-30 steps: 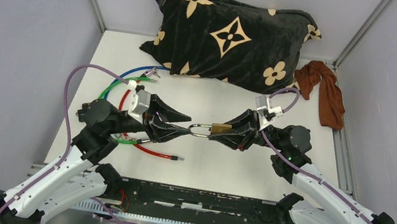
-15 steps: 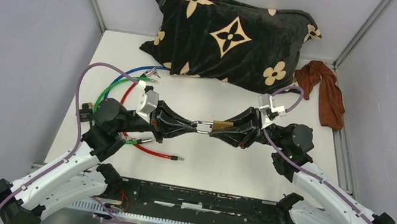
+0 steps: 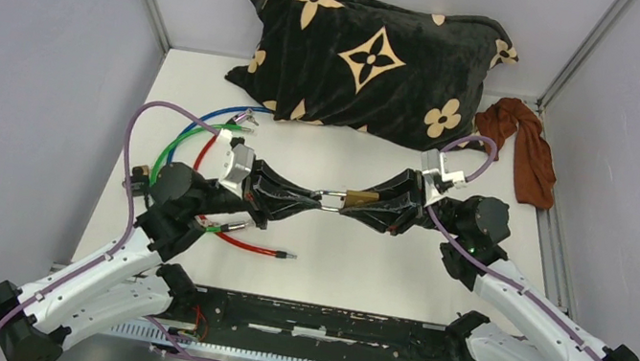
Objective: Lock with the key
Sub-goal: Lock the lock.
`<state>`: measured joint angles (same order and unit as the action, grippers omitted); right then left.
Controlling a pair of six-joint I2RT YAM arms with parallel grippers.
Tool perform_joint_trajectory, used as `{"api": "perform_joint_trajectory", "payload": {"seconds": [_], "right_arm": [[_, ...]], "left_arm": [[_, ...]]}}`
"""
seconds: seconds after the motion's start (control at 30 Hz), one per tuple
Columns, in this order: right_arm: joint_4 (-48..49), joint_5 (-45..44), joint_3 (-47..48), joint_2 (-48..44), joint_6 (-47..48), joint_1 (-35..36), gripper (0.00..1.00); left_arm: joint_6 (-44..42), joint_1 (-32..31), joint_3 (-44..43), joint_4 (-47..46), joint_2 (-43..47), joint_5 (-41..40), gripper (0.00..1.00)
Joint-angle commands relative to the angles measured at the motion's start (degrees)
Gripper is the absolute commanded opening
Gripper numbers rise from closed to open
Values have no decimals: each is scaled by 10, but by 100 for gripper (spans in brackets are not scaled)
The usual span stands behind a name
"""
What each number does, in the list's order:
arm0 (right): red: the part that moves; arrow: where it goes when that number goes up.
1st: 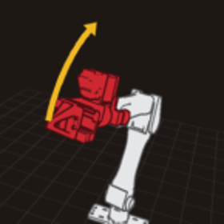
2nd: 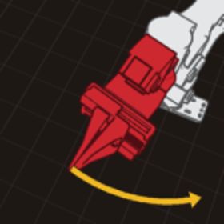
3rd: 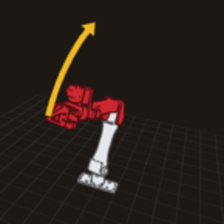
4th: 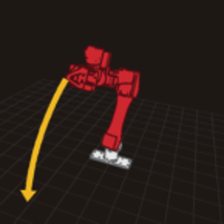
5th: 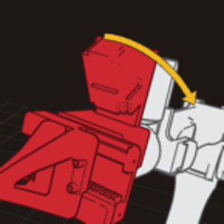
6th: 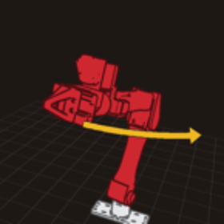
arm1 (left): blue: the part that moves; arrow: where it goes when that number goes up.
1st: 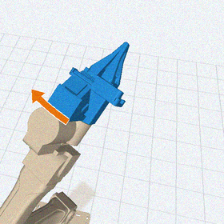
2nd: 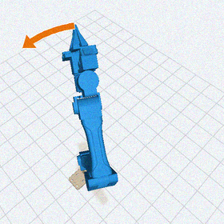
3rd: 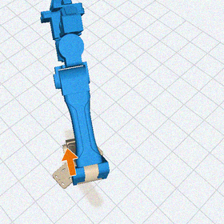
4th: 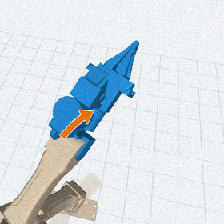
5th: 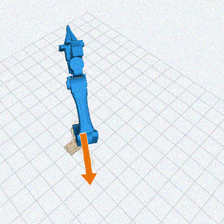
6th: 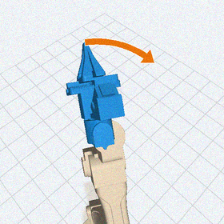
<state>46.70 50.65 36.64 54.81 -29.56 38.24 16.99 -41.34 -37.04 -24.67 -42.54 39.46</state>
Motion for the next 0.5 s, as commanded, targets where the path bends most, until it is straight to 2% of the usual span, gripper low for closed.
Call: {"api": "perform_joint_trajectory", "payload": {"seconds": [0.0, 0.17, 0.33, 0.47], "right_arm": [[12, -32, 42, -2, 31, 23, 0], [10, -49, 44, -1, 30, 22, 0], [10, -65, 59, 11, 23, 23, 0], [-18, -68, 64, 27, 38, 22, 0]], "left_arm": [[-13, -46, 21, -28, -39, -21, 2], [3, -59, 29, -35, -56, -62, 2], [20, -67, 40, -29, -72, -52, 2], [-4, -86, 35, -42, -84, -42, 2]]}}
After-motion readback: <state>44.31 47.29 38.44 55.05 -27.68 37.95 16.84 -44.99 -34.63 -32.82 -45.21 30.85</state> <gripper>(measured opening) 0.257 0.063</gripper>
